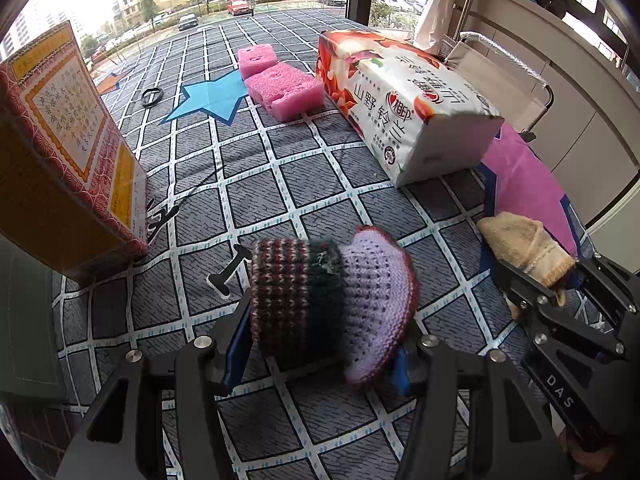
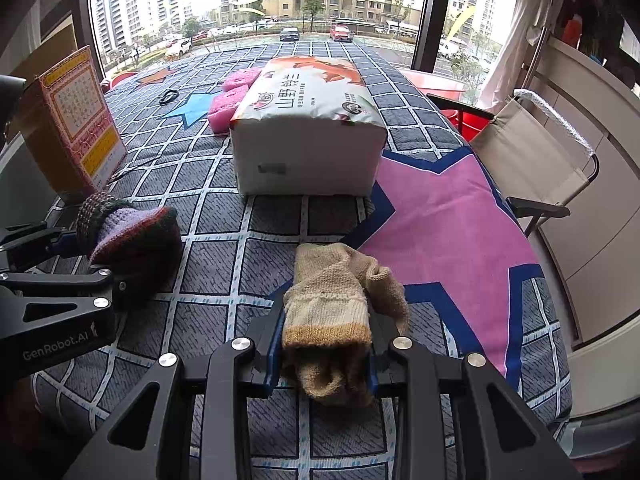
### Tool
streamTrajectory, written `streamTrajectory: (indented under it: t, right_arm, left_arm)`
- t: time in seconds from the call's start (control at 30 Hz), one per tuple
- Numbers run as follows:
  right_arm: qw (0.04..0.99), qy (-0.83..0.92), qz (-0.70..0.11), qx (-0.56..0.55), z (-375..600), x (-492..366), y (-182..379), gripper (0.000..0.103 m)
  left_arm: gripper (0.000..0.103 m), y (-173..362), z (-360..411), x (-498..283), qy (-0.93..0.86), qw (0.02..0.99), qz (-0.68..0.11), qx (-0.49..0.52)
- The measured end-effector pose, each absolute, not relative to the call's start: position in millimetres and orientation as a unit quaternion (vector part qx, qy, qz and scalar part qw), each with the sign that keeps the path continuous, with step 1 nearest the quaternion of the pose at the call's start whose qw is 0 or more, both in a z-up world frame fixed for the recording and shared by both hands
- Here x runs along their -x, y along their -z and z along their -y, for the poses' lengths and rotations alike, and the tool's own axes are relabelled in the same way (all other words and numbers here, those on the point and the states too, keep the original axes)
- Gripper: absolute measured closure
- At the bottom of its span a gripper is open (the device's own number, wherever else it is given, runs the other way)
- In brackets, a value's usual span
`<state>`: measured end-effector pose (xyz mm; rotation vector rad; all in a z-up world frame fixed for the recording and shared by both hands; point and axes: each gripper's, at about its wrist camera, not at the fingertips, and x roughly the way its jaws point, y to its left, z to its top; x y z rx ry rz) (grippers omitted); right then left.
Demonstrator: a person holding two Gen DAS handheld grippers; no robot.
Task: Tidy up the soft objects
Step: 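Lift the knit hat and beige sock off the table with both grippers, then carry the knit hat and beige sock with both grippers over the white box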
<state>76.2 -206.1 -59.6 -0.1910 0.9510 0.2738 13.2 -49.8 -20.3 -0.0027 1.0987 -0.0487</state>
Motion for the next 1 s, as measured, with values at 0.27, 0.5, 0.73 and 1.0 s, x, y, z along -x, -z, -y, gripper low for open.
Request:
streamTrajectory:
  t: [0.27,0.5,0.73,1.0]
  right_arm:
    - [0.874,-0.133,-0.460,0.088,207,-74,58,0.070]
    - [0.874,-0.135,-0.458,0.094,206,-71,59,0.070]
    - [0.869,-0.144,-0.468,0.070,213,-72,55,0.071]
    - [0.876,-0.126,-0.465,0.024,243,-88,32,0.071]
  left_arm:
    - [0.044,20,50,-13,0.023,0.852,-0.523,0.002]
    - [0.045,20,51,-12,0.023,0.853,-0.522,0.003]
    - [0.053,13,62,-9,0.027,0.851,-0.524,-0.023]
    - [0.056,-25,103,-18,0.095,0.866,-0.486,-0.070]
